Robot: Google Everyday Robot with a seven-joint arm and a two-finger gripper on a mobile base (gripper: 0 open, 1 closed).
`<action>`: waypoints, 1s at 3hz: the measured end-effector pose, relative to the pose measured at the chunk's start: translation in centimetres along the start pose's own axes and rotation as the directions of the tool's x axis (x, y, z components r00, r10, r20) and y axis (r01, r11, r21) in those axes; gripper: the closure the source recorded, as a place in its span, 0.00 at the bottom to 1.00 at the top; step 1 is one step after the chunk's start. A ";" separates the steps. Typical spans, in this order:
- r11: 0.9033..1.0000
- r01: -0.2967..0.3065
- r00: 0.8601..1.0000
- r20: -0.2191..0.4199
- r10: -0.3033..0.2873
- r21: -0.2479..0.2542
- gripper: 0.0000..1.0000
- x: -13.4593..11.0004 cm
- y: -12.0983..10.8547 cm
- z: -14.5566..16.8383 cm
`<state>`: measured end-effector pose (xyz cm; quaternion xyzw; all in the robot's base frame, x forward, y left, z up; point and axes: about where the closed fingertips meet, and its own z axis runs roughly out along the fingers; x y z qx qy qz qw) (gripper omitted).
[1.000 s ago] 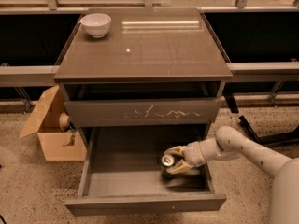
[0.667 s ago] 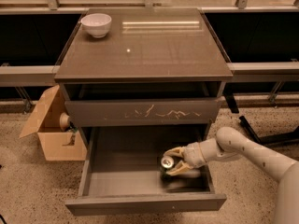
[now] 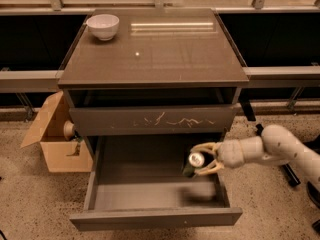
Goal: Pick green can from middle drawer and place on counter
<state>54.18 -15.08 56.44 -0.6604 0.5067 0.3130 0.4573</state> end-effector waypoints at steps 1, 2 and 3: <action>0.998 0.059 0.997 0.055 -0.057 -0.031 1.00 -3.4 -1.4 -5.1; 0.998 0.059 0.997 0.055 -0.057 -0.031 1.00 -3.4 -1.4 -5.1; 0.993 0.061 0.998 0.038 -0.058 -0.096 1.00 -7.2 -3.6 -5.9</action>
Offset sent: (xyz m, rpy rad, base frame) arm 0.0031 -0.0281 0.0415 0.0261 -0.0306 0.0343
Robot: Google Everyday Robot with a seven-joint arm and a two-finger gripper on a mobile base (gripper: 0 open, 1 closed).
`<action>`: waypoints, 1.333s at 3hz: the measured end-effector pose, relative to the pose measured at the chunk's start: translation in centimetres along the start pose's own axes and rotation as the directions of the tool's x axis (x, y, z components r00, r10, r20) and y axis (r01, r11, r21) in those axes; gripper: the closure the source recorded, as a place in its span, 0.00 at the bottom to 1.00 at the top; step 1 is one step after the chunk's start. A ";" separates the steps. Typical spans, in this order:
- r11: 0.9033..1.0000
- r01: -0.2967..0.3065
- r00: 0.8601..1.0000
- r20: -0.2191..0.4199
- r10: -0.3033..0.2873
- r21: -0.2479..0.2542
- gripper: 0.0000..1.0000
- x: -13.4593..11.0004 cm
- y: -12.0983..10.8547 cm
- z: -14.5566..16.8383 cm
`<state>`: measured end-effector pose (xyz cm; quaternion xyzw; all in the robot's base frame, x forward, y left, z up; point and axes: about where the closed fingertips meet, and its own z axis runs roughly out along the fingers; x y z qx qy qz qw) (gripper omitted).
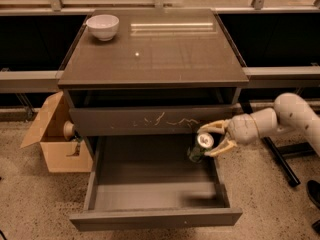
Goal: Pick green can from middle drawer and place on counter
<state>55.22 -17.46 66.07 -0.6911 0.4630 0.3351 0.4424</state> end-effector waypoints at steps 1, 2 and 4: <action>0.996 0.001 0.999 -0.036 -0.004 -0.088 1.00 -7.1 -4.6 -2.1; 0.994 0.017 0.997 -0.078 -0.026 -0.108 1.00 -10.9 -7.7 -2.8; 0.996 0.017 0.997 -0.068 -0.023 -0.087 1.00 -12.9 -9.2 -4.2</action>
Offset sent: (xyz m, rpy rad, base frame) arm 0.0363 0.0274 0.1896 -0.1804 0.0024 0.1324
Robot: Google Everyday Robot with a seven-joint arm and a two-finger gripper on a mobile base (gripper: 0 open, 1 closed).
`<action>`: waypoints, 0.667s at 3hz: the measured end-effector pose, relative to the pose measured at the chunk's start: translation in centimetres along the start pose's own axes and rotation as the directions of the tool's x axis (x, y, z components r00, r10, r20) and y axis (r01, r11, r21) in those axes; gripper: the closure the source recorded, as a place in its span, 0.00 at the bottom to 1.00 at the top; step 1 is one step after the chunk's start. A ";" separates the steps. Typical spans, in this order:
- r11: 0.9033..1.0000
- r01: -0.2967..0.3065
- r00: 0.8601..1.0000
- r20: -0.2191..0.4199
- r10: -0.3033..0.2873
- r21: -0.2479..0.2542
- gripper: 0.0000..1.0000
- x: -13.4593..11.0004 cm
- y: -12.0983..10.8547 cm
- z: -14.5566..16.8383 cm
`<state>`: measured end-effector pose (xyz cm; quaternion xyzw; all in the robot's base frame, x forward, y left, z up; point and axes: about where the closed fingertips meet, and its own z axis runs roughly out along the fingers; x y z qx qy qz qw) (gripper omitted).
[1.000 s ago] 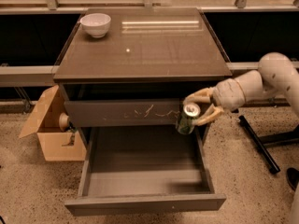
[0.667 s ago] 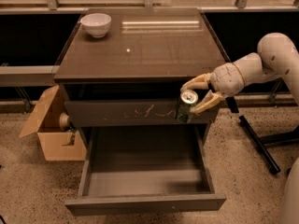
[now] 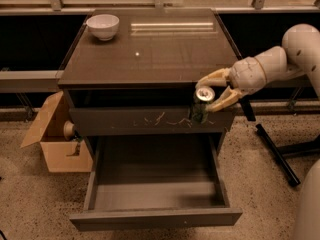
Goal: Pick green can from middle drawer and place on counter
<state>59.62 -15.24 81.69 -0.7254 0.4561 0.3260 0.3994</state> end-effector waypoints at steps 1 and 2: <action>0.999 -0.008 1.000 0.011 0.008 0.045 1.00 -4.3 -2.9 -3.4; 0.990 -0.031 0.999 0.017 0.029 0.137 1.00 -8.4 -7.3 -6.2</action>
Offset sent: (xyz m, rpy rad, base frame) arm 0.0558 -0.0309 0.1863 0.0418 0.0024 -0.0657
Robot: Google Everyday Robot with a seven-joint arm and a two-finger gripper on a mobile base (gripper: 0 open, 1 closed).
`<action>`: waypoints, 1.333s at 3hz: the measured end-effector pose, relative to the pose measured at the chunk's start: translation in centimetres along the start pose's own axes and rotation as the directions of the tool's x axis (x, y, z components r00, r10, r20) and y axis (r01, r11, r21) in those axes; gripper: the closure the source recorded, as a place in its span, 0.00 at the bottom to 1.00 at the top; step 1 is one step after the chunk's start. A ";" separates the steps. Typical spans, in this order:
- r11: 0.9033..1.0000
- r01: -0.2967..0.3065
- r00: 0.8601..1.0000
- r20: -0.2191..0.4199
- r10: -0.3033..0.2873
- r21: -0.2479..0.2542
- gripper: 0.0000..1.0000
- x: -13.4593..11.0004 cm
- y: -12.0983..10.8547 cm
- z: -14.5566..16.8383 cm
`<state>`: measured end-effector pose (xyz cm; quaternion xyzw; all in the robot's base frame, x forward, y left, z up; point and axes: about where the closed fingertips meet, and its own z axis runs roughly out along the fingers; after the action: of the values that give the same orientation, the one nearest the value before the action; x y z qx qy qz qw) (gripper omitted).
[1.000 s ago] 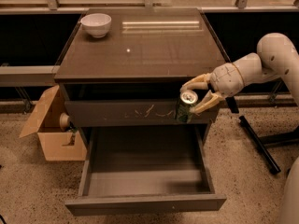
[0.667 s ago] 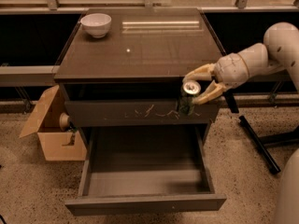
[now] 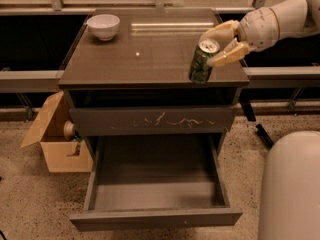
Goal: Pick green can from middle drawer and place on counter
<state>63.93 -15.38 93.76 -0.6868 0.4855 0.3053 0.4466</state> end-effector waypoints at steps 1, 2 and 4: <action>0.998 -0.018 1.000 0.001 0.018 0.059 1.00 -1.8 -2.2 -0.8; 0.988 -0.091 0.996 0.000 0.091 0.123 1.00 -1.3 -4.2 -0.9; 0.945 -0.253 0.965 -0.010 0.260 0.207 1.00 3.1 -6.7 -0.3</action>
Offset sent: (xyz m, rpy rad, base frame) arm 0.0690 -0.0202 0.0414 0.0307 0.1086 -0.2115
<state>71.32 -16.04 93.36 -0.5740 0.6076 0.2967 0.4619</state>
